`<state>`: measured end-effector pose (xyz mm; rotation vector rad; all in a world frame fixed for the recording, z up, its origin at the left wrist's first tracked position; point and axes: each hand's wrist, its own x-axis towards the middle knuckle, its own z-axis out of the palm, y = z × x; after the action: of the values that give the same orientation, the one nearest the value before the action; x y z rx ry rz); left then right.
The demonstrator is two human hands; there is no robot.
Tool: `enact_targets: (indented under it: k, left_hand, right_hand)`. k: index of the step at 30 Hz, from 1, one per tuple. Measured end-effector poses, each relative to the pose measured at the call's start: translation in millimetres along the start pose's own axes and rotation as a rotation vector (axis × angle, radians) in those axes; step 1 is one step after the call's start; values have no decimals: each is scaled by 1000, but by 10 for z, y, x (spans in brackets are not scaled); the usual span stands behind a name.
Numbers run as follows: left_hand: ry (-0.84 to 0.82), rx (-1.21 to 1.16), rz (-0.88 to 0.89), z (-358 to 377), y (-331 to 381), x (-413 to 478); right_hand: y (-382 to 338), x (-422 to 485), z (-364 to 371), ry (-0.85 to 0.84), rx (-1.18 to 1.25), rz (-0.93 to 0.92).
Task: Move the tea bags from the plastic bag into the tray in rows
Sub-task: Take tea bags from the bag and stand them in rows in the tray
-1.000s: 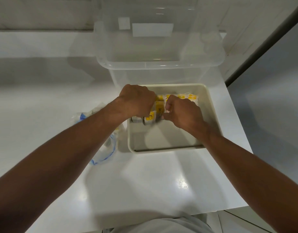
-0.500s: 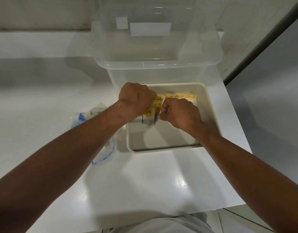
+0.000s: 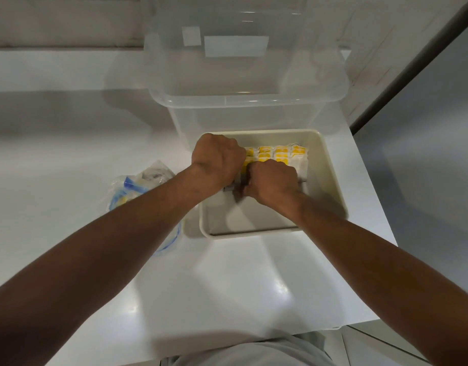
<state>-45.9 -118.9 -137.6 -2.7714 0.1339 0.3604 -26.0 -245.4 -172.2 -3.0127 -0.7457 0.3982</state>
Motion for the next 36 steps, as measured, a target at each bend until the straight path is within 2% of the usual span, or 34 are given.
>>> enact_targets:
  k: [32, 36]
  left_hand:
    - [59, 17, -40, -18, -43, -43]
    - [124, -140, -37, -78, -158, -105]
  right_hand:
    - [205, 48, -129, 30, 99, 73]
    - [270, -50, -253, 43, 173, 103]
